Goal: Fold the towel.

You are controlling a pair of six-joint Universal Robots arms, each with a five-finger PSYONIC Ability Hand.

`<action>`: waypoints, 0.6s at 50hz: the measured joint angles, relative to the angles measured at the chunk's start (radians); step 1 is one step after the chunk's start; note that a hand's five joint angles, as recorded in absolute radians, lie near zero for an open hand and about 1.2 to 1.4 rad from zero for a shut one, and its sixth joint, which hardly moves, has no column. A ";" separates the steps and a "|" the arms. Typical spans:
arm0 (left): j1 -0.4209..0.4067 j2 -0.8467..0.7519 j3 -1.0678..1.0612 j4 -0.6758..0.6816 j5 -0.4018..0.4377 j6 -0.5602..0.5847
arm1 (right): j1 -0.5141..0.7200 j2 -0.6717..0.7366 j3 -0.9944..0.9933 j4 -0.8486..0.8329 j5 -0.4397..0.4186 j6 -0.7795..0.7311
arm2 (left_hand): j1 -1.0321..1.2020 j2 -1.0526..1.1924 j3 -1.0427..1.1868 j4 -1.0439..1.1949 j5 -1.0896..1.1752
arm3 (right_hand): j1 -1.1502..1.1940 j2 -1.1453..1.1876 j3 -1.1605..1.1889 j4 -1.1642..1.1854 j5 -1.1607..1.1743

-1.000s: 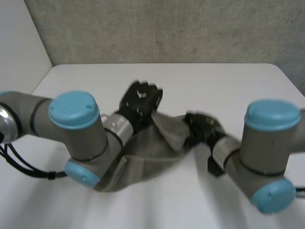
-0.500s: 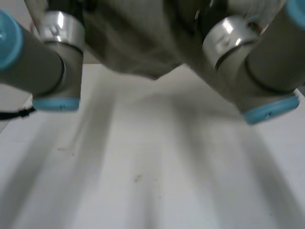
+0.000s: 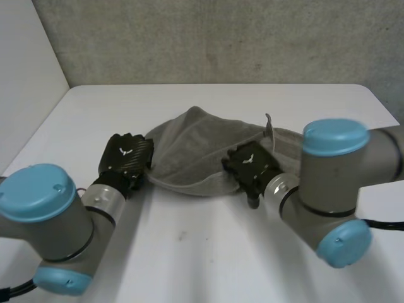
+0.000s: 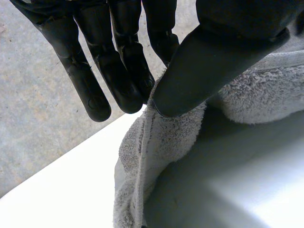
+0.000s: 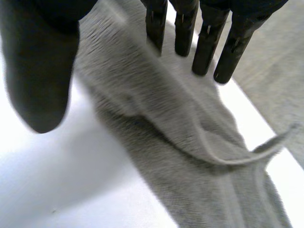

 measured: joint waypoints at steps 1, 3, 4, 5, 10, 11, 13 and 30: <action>0.001 0.015 -0.015 0.000 0.000 0.000 | -0.011 -0.023 0.004 0.000 -0.001 0.023 | 0.000 0.000 0.000 0.000 0.000 | -0.036 -0.046 -0.047 -0.042 -0.040; 0.002 0.045 -0.045 -0.001 0.000 0.000 | -0.036 -0.067 0.009 0.000 -0.005 0.068 | 0.000 0.000 0.000 0.000 0.000 | -0.063 -0.063 -0.065 -0.050 -0.040; 0.002 0.054 -0.053 -0.001 0.000 0.000 | -0.044 -0.079 0.009 -0.001 -0.006 0.080 | 0.000 0.000 0.000 0.000 0.000 | -0.068 -0.063 -0.065 -0.050 -0.040; 0.002 0.075 -0.073 -0.001 0.001 0.000 | -0.063 -0.105 0.009 -0.001 -0.009 0.105 | 0.000 0.000 0.000 0.000 0.000 | -0.074 -0.063 -0.065 -0.050 -0.040; 0.007 0.149 -0.142 0.000 0.001 0.000 | -0.121 -0.157 -0.024 0.001 -0.023 0.154 | 0.000 0.000 0.000 0.000 0.000 | -0.078 -0.063 -0.065 -0.050 -0.040; 0.009 0.168 -0.160 0.001 0.001 0.000 | -0.131 -0.160 -0.042 0.005 -0.031 0.157 | 0.000 0.000 0.000 0.000 0.000 | -0.078 -0.063 -0.065 -0.050 -0.040; 0.012 0.194 -0.181 0.002 0.001 0.000 | -0.141 -0.155 -0.070 0.015 -0.048 0.157 | 0.000 0.000 0.000 0.000 0.000 | -0.078 -0.063 -0.065 -0.050 -0.040; 0.024 0.390 -0.291 0.004 0.001 0.030 | -0.162 0.214 -0.557 0.355 -0.268 -0.100 | 0.000 0.000 0.000 0.000 0.000 | -0.076 -0.062 -0.065 -0.050 -0.038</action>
